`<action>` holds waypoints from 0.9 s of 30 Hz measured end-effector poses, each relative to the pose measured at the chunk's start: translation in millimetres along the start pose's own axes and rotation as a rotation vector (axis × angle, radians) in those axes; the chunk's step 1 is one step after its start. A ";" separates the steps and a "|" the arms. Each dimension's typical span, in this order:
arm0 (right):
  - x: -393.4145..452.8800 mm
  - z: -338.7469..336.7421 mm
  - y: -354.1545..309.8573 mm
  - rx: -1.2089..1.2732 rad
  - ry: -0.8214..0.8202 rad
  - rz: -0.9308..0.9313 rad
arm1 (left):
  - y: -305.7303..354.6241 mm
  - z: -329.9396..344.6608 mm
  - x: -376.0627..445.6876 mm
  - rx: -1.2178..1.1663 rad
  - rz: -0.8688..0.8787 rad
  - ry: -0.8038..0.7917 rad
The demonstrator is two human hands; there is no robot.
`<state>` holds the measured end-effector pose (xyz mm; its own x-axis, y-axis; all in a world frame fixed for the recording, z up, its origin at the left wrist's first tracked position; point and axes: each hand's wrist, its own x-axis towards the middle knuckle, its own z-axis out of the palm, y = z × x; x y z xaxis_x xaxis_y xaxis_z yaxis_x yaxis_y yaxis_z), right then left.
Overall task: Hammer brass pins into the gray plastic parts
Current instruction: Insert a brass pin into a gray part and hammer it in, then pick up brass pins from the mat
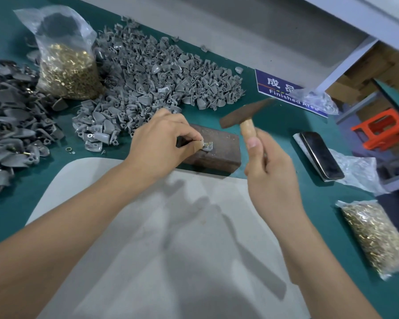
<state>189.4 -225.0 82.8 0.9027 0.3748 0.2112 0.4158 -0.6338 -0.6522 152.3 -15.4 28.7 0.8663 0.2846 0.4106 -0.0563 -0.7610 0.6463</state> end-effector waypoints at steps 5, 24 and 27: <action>0.7 0.2 -0.4 0.042 0.012 0.004 | 1.0 0.2 -0.1 -0.005 0.003 0.004; -0.3 0.5 4.4 -0.019 -0.117 0.098 | -0.1 -0.1 -0.1 -0.006 -0.016 0.007; -2.2 1.1 3.1 0.088 -0.004 0.114 | -0.4 -0.5 0.1 -0.008 -0.016 0.008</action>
<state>188.6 -226.9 79.5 0.9430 0.3065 0.1296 0.2992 -0.6108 -0.7330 152.2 -14.8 28.8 0.8630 0.3012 0.4056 -0.0466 -0.7520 0.6576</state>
